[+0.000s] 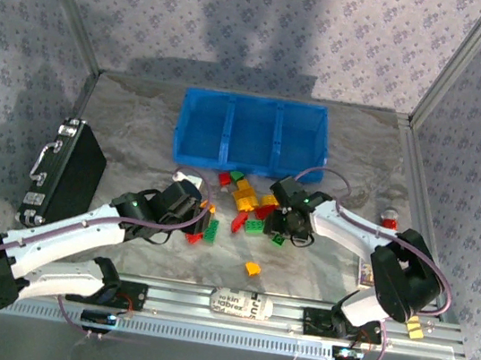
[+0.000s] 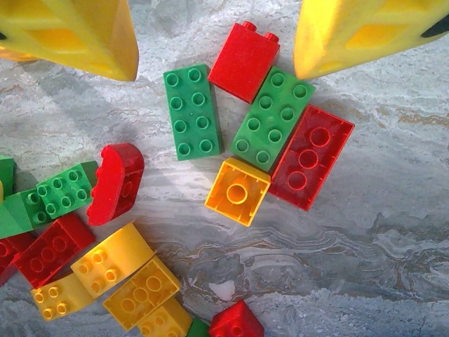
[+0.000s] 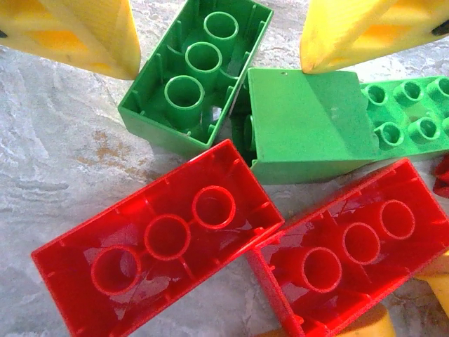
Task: Sort the legos into containers by color
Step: Move the lego to the center of the table.
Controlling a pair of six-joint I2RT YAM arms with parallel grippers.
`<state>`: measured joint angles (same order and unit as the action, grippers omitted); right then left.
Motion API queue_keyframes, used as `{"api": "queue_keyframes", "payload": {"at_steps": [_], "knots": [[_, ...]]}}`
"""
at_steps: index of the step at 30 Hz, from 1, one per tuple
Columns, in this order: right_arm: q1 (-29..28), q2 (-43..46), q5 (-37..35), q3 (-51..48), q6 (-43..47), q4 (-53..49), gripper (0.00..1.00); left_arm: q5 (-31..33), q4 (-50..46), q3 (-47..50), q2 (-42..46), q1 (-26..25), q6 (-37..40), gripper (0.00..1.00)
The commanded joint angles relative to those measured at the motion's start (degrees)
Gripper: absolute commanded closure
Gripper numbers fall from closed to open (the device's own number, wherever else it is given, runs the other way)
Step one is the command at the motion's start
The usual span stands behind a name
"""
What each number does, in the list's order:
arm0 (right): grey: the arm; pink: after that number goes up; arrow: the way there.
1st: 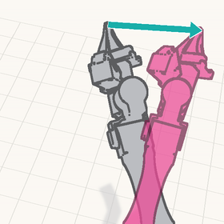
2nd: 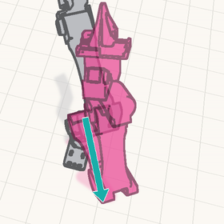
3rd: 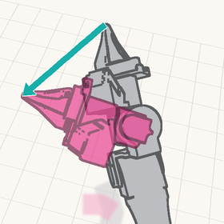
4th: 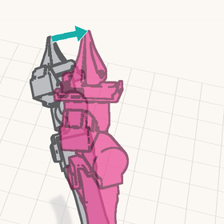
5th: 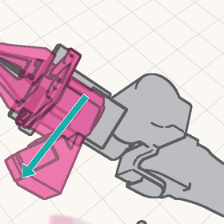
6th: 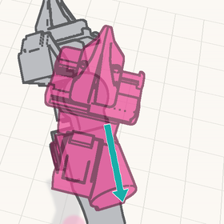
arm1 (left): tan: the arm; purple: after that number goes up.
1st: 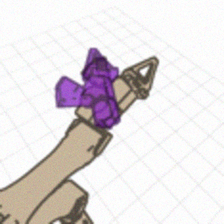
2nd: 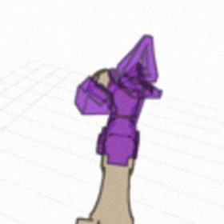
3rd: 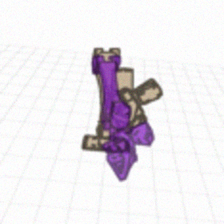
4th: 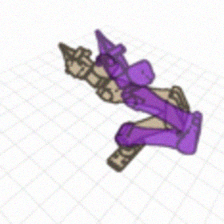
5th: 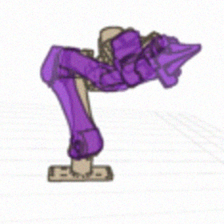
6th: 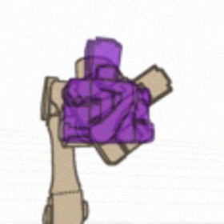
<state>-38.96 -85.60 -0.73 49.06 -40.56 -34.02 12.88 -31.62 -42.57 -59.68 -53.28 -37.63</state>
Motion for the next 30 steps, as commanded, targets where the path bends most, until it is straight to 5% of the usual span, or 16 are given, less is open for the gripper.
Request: {"api": "queue_keyframes", "payload": {"at_steps": [1,30], "knots": [[-0.1,-2.0,-4.8,-0.3,-1.7,-3.0,0.37,0.6,-0.7,-0.9,0.4,-0.1,-0.3,0.39],[-3.3,4.3,-4.8,-3.3,-3.7,0.7,0.31,0.6,-1.1,-1.2,2.0,0.0,-0.6,0.4]]}}
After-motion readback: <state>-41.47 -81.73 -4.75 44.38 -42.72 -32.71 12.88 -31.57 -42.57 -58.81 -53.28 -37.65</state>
